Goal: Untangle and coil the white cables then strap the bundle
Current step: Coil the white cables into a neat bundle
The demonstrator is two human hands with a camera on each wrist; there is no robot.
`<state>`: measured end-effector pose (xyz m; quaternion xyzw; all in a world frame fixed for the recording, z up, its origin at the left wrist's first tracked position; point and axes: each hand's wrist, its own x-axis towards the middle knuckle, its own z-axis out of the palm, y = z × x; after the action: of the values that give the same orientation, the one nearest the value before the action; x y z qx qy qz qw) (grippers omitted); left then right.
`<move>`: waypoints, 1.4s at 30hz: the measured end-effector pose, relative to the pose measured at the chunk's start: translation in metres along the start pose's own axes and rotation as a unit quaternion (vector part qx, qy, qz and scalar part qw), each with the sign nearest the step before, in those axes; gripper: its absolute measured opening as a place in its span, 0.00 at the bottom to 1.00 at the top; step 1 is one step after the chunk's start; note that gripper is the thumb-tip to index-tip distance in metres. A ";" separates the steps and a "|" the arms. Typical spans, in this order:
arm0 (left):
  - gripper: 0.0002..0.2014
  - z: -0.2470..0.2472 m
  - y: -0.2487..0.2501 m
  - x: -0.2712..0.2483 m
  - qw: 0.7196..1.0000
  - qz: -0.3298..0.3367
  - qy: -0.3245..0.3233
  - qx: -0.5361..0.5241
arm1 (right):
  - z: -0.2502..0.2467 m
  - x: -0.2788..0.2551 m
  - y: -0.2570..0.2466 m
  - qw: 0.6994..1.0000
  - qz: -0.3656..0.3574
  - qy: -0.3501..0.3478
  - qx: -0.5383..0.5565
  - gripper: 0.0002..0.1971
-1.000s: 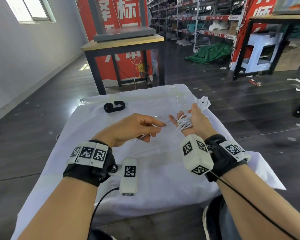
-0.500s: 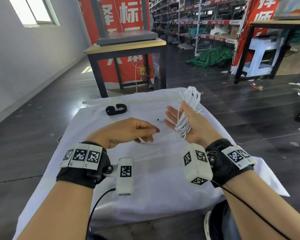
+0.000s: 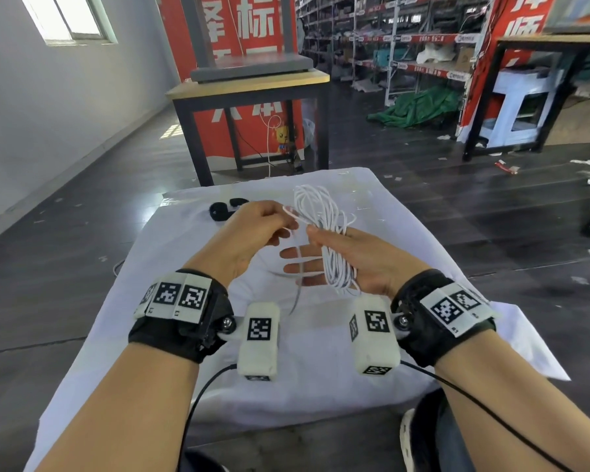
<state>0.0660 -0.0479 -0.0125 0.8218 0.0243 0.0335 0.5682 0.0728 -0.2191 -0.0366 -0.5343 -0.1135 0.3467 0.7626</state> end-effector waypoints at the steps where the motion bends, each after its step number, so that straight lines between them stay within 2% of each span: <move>1: 0.07 -0.002 0.000 0.002 1.000 -0.001 0.016 -0.018 | 0.001 -0.001 0.000 1.000 0.007 -0.002 -0.003 0.18; 4: 0.07 -0.004 0.000 0.004 0.998 0.007 0.032 -0.044 | 0.004 -0.002 0.001 1.000 0.018 0.000 -0.009 0.19; 9: 0.06 0.001 0.001 0.002 0.986 -0.015 0.034 -0.164 | 0.005 0.002 0.002 1.000 0.015 0.020 0.018 0.09; 12: 0.07 0.003 0.002 0.002 0.981 0.003 0.048 -0.189 | 0.004 0.006 0.004 0.999 0.014 0.034 0.017 0.08; 17: 0.07 0.001 0.002 0.000 0.981 0.031 0.038 -0.186 | 0.004 0.008 0.005 0.998 0.017 0.056 -0.025 0.09; 21: 0.08 0.001 0.004 -0.003 0.991 0.017 0.046 -0.126 | 0.001 0.012 0.004 0.995 -0.038 0.092 0.028 0.13; 23: 0.10 0.003 0.003 -0.005 0.998 0.013 0.007 -0.057 | -0.002 0.014 0.001 0.986 -0.073 0.121 0.083 0.13; 25: 0.13 0.009 0.000 -0.009 0.997 0.006 -0.079 0.013 | -0.007 0.016 -0.002 0.970 -0.111 0.155 0.151 0.14; 27: 0.16 0.014 -0.004 -0.013 0.983 -0.010 -0.168 0.071 | -0.012 0.016 -0.004 0.947 -0.150 0.192 0.208 0.15; 29: 0.16 0.016 -0.006 -0.016 0.967 -0.012 -0.227 0.114 | -0.018 0.015 -0.007 0.921 -0.181 0.244 0.243 0.16; 31: 0.13 0.014 -0.005 -0.018 0.958 -0.013 -0.258 0.124 | -0.023 0.012 -0.010 0.891 -0.211 0.323 0.241 0.18; 33: 0.12 0.009 -0.005 -0.018 0.949 -0.018 -0.282 0.141 | -0.030 0.009 -0.014 0.856 -0.238 0.420 0.185 0.18; 35: 0.13 0.003 -0.004 -0.021 0.929 -0.036 -0.324 0.176 | -0.036 0.007 -0.017 0.836 -0.245 0.478 0.115 0.17; 38: 0.13 -0.001 0.001 -0.026 0.902 -0.061 -0.388 0.177 | -0.042 0.009 -0.015 0.851 -0.217 0.476 0.038 0.19; 42: 0.12 -0.002 0.012 -0.030 0.911 -0.022 -0.390 0.132 | -0.035 0.015 -0.005 0.881 -0.177 0.423 -0.119 0.21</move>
<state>0.0360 -0.0527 -0.0011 0.8362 -0.1768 -0.3055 0.4197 0.1045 -0.2359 -0.0488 -0.6874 0.0867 -0.0694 0.7178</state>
